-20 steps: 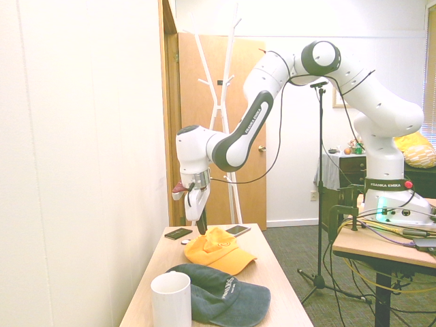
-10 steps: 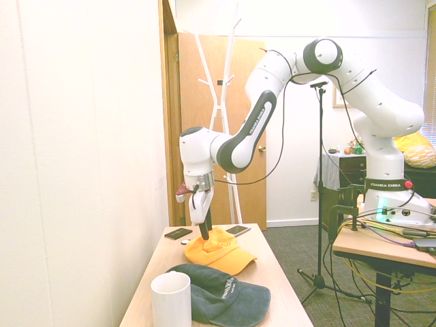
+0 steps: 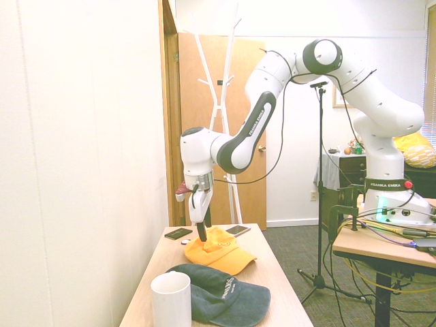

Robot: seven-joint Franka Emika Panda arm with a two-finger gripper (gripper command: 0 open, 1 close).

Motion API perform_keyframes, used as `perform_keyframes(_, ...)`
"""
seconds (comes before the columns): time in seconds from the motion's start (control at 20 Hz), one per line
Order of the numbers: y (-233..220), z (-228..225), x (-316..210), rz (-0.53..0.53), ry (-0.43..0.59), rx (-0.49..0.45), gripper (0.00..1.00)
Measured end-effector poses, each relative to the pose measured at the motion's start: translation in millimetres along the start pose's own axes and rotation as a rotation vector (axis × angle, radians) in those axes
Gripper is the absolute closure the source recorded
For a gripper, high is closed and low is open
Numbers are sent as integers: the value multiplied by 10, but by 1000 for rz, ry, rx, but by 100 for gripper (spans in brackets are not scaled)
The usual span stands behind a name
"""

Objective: Hang the cap

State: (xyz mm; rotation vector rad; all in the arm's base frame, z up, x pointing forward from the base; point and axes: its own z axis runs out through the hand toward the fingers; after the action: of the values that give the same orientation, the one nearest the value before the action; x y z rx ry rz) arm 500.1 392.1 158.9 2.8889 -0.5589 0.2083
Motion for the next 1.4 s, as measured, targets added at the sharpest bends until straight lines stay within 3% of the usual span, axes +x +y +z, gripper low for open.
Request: perform_keyframes(1.4,-29,-14,75,-15,7,4,100)
